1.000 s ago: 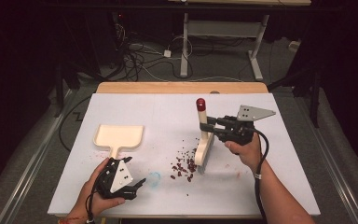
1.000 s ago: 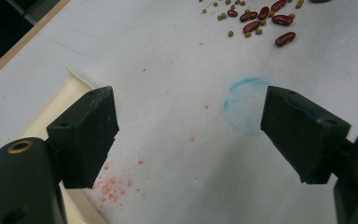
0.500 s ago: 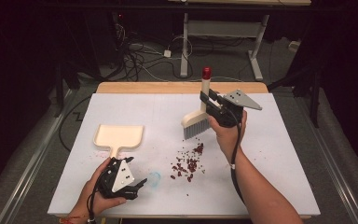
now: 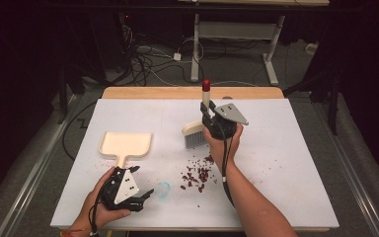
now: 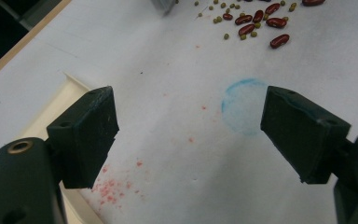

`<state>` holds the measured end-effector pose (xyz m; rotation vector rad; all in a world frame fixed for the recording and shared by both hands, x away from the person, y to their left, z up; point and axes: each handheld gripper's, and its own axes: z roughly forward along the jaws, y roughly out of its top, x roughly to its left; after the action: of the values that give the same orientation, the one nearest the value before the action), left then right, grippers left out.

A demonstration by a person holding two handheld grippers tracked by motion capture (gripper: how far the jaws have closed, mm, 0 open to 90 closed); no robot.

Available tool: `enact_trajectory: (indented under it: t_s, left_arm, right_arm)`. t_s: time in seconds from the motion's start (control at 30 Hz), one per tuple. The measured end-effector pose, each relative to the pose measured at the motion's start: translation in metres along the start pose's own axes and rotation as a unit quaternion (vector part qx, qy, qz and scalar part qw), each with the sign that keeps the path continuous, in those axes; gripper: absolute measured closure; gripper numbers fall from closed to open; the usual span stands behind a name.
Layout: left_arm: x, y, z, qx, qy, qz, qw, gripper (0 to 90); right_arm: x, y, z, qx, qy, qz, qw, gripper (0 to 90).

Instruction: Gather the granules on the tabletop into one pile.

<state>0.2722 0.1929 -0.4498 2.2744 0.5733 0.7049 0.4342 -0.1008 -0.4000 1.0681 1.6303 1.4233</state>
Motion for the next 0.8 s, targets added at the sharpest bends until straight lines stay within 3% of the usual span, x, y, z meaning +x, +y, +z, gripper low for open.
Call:
enact_trajectory:
  t_s: [0.27,0.3,0.53,0.6,0.8]
  left_arm:
    - [-0.002,0.002,0.003,0.006,-0.003,0.005,1.0,18.2]
    - [-0.002,0.002,0.003,0.005,-0.003,0.005,1.0,18.2]
    - [-0.002,0.002,0.003,0.006,-0.003,0.008,0.9999,18.2]
    - [-0.002,0.003,0.003,0.006,-0.003,0.009,0.9999,18.2]
    - [-0.002,0.003,0.003,0.006,-0.002,0.01,0.9999,18.2]
  right_arm:
    - [0.009,-0.013,-0.023,-0.015,0.009,-0.004,0.9998,70.5]
    - [0.014,-0.015,-0.032,-0.015,0.016,0.0,0.9998,70.5]
    - [0.022,-0.016,-0.054,-0.009,0.025,-0.001,0.9996,70.5]
    - [0.021,-0.016,-0.064,-0.008,0.032,0.017,0.9993,70.6]
    - [0.022,-0.011,-0.073,-0.009,0.04,0.018,0.999,70.6]
